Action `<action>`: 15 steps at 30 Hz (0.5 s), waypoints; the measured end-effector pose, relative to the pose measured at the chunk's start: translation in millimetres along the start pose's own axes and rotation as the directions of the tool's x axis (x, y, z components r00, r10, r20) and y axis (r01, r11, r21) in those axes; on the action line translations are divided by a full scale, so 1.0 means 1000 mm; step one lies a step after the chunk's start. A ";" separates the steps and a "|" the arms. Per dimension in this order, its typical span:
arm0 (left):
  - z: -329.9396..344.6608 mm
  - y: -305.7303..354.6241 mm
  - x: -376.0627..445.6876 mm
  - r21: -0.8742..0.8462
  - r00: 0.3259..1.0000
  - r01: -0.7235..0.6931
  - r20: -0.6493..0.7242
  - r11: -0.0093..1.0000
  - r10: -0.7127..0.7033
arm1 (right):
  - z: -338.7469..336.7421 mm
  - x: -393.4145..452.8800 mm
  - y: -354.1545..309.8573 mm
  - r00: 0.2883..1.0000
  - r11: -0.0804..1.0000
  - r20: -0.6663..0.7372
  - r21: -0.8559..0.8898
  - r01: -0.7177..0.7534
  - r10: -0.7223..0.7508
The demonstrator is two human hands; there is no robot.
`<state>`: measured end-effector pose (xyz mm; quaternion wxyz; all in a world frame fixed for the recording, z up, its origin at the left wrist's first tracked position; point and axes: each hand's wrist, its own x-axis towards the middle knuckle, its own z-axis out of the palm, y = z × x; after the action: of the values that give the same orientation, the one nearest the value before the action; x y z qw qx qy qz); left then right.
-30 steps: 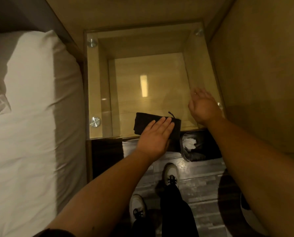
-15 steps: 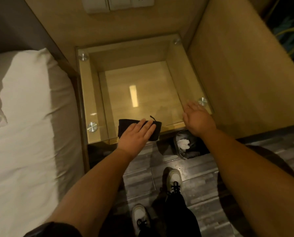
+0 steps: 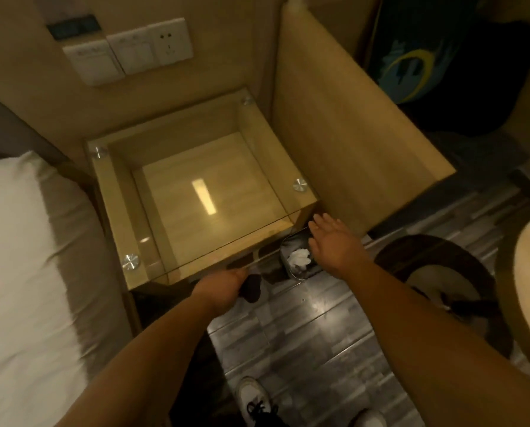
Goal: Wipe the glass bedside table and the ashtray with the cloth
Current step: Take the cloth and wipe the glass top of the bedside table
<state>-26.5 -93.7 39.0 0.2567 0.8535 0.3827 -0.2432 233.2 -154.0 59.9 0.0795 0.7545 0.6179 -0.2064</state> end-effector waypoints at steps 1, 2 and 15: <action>0.000 0.011 -0.002 0.012 1.000 0.000 0.014 1.000 0.000 | -0.002 -0.010 0.008 1.000 1.000 -0.006 0.003 -0.010 0.011; 0.000 0.024 -0.003 0.018 1.000 -0.004 0.005 1.000 0.004 | -0.003 -0.021 0.017 1.000 1.000 -0.006 -0.001 -0.025 0.025; -0.035 0.261 0.055 0.271 0.802 -0.441 -0.307 0.855 0.512 | -0.008 -0.202 0.190 0.904 0.924 -0.220 -0.030 -0.382 0.366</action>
<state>216.2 -193.4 97.3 0.1523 0.9724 0.1718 -0.0406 387.8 -375.4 124.7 0.0791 0.8732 0.4736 -0.0839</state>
